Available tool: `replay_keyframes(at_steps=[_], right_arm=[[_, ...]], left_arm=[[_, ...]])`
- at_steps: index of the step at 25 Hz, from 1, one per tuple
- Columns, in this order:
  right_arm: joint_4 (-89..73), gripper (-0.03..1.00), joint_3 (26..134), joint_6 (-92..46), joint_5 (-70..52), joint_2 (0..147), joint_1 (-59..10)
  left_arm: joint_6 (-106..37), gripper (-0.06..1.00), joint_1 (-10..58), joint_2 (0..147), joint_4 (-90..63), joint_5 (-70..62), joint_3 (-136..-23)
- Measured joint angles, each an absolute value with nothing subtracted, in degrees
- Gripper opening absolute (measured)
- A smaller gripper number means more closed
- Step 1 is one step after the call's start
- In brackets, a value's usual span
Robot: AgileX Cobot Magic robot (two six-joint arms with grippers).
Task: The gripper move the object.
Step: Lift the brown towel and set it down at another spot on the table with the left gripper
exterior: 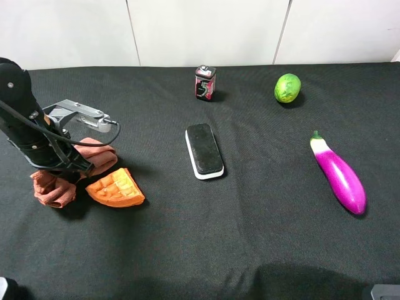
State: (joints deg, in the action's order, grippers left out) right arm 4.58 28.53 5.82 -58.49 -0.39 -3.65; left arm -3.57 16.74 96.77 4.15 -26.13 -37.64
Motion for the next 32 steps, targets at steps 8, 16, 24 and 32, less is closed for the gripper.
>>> replay_keyframes(at_steps=[8, 16, 24, 32], right_arm=[[4.58, 0.64, 28.53, 5.82, -58.49, -0.39, -3.65], [4.58, 0.64, 28.53, 5.82, -58.49, -0.39, -3.65], [4.58, 0.64, 28.53, 5.82, -58.49, -0.39, -3.65], [4.58, 0.64, 28.53, 5.82, -58.49, -0.39, -3.65]], left_arm=[[-3.52, 0.25, 16.74, 96.77, 4.33, -26.01, -37.64], [-3.52, 0.25, 16.74, 96.77, 4.33, -26.06, -37.64], [-3.52, 0.34, 16.74, 96.77, 4.38, -26.48, -37.64], [-3.52, 0.53, 16.74, 96.77, 4.38, -26.48, -37.64]])
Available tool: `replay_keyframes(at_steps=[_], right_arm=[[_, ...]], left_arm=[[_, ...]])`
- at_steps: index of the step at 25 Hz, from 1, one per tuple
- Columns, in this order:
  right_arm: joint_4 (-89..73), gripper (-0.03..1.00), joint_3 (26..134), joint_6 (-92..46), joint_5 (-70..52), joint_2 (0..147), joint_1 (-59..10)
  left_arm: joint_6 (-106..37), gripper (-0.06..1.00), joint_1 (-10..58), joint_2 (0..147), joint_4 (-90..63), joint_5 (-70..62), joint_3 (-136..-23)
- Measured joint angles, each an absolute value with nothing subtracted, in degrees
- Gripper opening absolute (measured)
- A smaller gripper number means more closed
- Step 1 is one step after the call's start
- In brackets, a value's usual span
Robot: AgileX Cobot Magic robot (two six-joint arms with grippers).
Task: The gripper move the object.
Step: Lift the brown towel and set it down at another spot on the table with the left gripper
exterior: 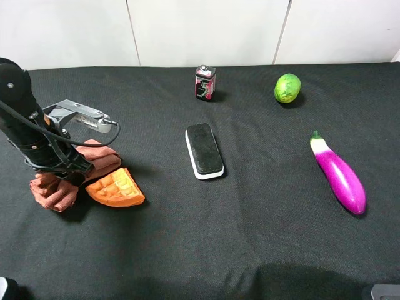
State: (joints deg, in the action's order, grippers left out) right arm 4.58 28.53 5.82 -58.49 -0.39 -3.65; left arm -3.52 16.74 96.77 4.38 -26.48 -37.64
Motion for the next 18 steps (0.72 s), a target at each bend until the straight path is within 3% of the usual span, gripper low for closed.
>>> replay_keyframes(at_steps=[6, 14, 18], right_arm=[[4.58, 0.64, 28.53, 5.82, -58.49, -0.39, -3.65], [4.58, 0.64, 28.53, 5.82, -58.49, -0.39, -3.65], [4.58, 0.64, 28.53, 5.82, -58.49, -0.39, -3.65]], left_arm=[[-2.86, 0.62, 16.74, 96.77, 4.38, -26.02, -37.64], [-1.89, 0.67, 16.74, 96.77, 4.38, -26.01, -37.64], [-1.57, 0.76, 16.74, 96.77, 4.38, -26.01, -37.64]])
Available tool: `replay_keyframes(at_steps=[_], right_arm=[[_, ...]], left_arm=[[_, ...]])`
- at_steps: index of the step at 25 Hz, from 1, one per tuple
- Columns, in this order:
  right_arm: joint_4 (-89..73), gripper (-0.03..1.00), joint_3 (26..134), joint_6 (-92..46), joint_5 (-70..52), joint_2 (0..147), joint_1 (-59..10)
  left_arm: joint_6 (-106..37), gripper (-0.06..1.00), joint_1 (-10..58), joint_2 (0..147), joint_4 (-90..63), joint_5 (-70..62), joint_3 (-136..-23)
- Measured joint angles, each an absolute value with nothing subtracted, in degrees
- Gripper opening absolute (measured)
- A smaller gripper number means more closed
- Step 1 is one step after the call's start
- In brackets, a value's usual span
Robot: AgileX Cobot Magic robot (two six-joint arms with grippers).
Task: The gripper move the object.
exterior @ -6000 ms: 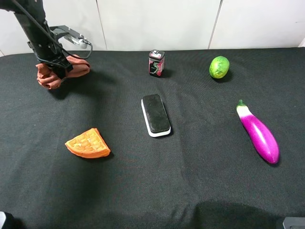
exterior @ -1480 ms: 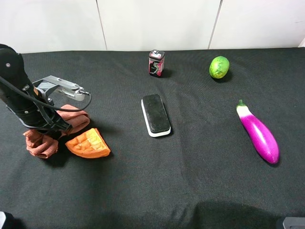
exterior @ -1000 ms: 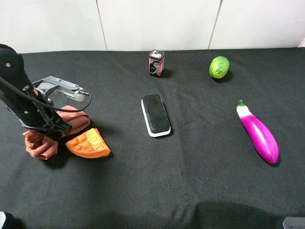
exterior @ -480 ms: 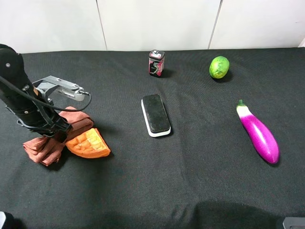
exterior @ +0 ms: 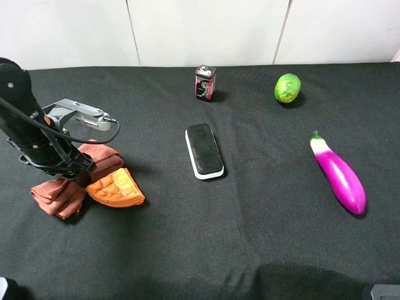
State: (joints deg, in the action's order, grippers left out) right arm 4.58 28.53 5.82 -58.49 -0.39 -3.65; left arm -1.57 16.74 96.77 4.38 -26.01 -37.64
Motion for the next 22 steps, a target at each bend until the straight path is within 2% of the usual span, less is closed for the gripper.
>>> replay_keyframes(at_steps=[12, 22], right_arm=[[4.58, 0.64, 28.53, 5.82, -58.49, -0.39, -3.65], [4.58, 0.64, 28.53, 5.82, -58.49, -0.39, -3.65]], left_arm=[[-0.96, 0.79, 16.74, 96.36, 4.38, -26.06, -37.64], [-0.96, 0.79, 16.74, 89.13, 4.38, -30.48, -40.02]])
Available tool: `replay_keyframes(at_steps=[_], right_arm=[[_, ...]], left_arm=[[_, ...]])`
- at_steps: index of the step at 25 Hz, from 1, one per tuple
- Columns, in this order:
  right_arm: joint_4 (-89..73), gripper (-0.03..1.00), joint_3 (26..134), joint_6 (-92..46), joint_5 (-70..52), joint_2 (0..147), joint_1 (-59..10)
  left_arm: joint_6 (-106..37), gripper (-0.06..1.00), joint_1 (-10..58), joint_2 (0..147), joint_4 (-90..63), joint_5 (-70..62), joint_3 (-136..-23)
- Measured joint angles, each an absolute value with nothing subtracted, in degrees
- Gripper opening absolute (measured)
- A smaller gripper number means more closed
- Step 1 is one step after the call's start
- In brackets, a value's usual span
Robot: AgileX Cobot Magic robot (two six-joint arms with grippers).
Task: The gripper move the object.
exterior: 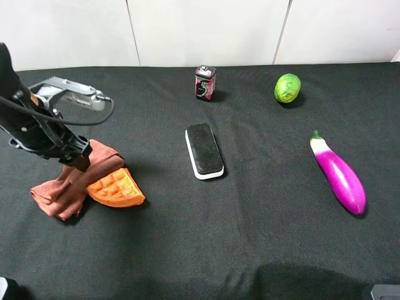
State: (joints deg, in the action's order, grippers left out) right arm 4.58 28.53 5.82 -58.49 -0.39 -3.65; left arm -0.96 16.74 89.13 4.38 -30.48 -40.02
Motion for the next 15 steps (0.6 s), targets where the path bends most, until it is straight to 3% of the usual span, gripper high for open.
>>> replay_keyframes(at_steps=[15], right_arm=[[4.58, 0.64, 28.53, 5.82, -58.49, -0.39, -3.65]], left_arm=[[0.32, 0.79, 16.74, 67.54, 5.91, -40.33, -40.26]])
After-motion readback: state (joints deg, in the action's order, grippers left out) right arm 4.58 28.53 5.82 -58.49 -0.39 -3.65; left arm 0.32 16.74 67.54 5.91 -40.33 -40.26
